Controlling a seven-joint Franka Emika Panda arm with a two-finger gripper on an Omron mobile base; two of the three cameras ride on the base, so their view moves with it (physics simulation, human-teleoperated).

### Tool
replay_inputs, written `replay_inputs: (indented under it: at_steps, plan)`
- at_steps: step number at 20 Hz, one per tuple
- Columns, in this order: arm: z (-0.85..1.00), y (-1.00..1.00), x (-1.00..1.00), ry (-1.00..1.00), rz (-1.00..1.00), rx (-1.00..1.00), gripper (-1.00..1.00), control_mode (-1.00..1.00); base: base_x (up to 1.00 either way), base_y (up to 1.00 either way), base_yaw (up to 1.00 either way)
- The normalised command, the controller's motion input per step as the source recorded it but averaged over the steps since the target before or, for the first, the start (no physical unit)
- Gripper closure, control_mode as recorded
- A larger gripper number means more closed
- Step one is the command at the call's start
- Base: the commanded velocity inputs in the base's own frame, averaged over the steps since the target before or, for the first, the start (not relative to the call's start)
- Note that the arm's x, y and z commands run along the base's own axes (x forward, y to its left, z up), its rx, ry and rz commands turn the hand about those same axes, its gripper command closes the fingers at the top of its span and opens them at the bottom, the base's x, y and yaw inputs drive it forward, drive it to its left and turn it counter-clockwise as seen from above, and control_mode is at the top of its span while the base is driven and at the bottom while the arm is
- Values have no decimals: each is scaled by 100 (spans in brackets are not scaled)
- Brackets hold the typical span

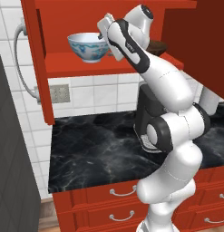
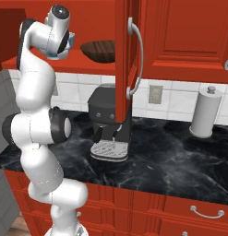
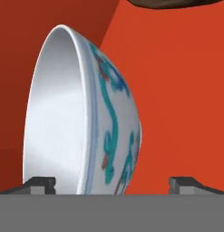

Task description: Move the bowls from the cabinet to the plates on the dining table.

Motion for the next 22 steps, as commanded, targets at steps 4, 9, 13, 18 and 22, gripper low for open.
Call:
replay_inputs:
  at_steps: [4, 9, 13, 18, 22]
  plan:
    - [0, 10, 37, 0, 0, 0, -100, -100, 0, 0, 0]
    - [1, 15, 31, 1, 0, 0, -100, -100, 0, 0, 0]
    - [2, 10, 2, 5, 0, 0, -100, -100, 0, 0, 0]
    - [0, 0, 0, 0, 0, 0, 100, -100, 0, 0, 0]
    - [0, 0, 0, 0, 0, 0, 100, -100, 0, 0, 0]
